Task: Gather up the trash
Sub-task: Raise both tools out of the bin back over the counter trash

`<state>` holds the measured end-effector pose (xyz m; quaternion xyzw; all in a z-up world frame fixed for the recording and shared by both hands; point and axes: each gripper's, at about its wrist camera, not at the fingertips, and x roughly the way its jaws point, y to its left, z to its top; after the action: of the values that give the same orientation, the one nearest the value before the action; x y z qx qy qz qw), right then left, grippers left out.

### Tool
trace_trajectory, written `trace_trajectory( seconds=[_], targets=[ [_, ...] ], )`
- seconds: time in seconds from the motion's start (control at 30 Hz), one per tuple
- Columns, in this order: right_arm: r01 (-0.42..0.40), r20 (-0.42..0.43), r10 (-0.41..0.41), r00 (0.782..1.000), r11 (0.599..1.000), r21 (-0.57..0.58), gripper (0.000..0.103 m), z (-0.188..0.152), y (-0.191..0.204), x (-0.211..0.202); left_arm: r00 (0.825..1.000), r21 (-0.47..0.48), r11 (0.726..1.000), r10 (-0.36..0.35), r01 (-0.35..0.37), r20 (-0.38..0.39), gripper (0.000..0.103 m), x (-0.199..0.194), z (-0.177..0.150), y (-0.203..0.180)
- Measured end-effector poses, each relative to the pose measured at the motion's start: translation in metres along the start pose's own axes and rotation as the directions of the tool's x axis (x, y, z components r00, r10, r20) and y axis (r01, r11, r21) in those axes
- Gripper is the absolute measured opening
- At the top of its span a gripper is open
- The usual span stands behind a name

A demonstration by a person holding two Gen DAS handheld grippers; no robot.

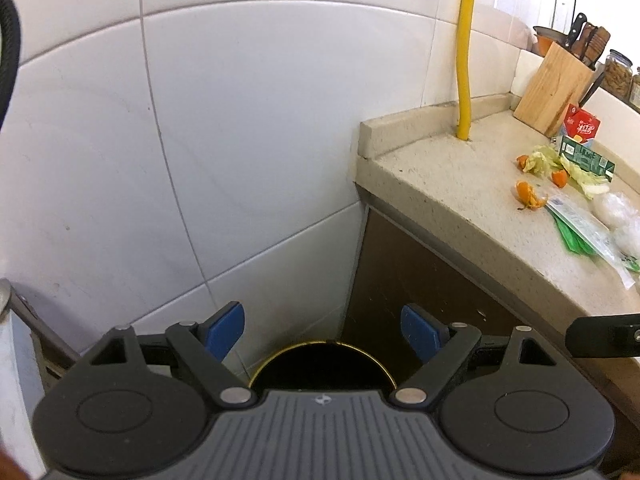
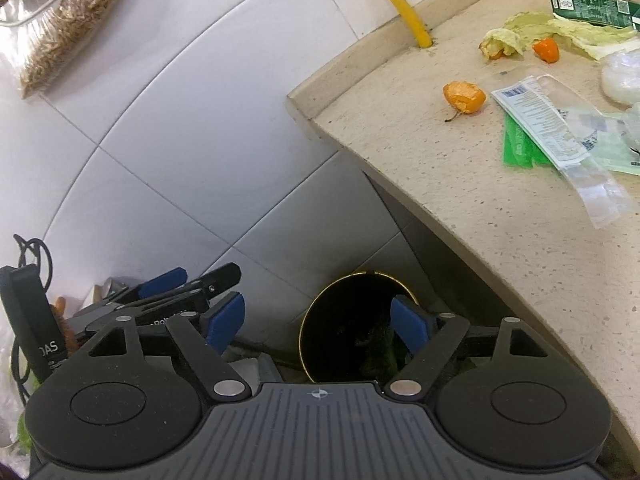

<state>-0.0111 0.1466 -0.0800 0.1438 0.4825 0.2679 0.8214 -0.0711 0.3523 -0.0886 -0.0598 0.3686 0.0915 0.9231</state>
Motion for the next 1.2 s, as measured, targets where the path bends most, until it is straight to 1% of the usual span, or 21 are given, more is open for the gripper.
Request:
trace_trajectory(
  seconds=[0.27,0.4,0.5,0.57,0.63,0.7,0.87,0.93,1.2],
  targets=[
    [0.006,0.024,-0.005,1.0,1.0,-0.025,0.087,0.008,-0.005,-0.015,0.998,0.055,0.997,0.053,-0.055,0.04,0.085,-0.004,-0.002,-0.009],
    [0.028,0.038,-0.027,0.999,0.999,-0.041,0.087,0.015,-0.014,-0.027,0.997,0.081,0.995,0.061,-0.065,0.049,0.085,-0.008,-0.004,-0.019],
    [0.036,0.052,-0.034,0.998,0.999,-0.038,0.087,0.019,-0.023,-0.039,0.998,0.094,0.994,0.05,-0.054,0.045,0.085,-0.014,-0.005,-0.033],
    [0.041,0.069,-0.039,0.997,0.998,-0.036,0.088,0.023,-0.029,-0.049,0.999,0.094,0.995,0.031,-0.034,0.035,0.085,-0.017,-0.003,-0.045],
    [0.043,0.085,-0.04,0.996,0.999,-0.032,0.088,0.027,-0.036,-0.057,1.0,0.099,0.995,-0.005,0.002,0.028,0.085,-0.02,0.001,-0.059],
    [0.044,0.103,-0.041,0.994,0.999,-0.021,0.088,0.031,-0.044,-0.066,0.999,0.109,0.994,-0.028,0.024,0.032,0.086,-0.024,0.007,-0.074],
    [0.053,0.132,-0.055,0.99,0.998,0.015,0.089,0.037,-0.067,-0.082,0.996,0.152,0.986,-0.071,0.064,0.046,0.087,-0.029,0.02,-0.111],
    [0.062,0.143,-0.067,0.988,0.997,0.035,0.089,0.037,-0.078,-0.089,0.995,0.168,0.983,-0.086,0.077,0.047,0.09,-0.029,0.024,-0.124],
    [0.094,0.203,-0.119,0.972,0.987,0.127,0.09,0.034,-0.121,-0.123,0.989,0.238,0.963,-0.141,0.129,0.032,0.09,-0.025,0.032,-0.171]
  ],
)
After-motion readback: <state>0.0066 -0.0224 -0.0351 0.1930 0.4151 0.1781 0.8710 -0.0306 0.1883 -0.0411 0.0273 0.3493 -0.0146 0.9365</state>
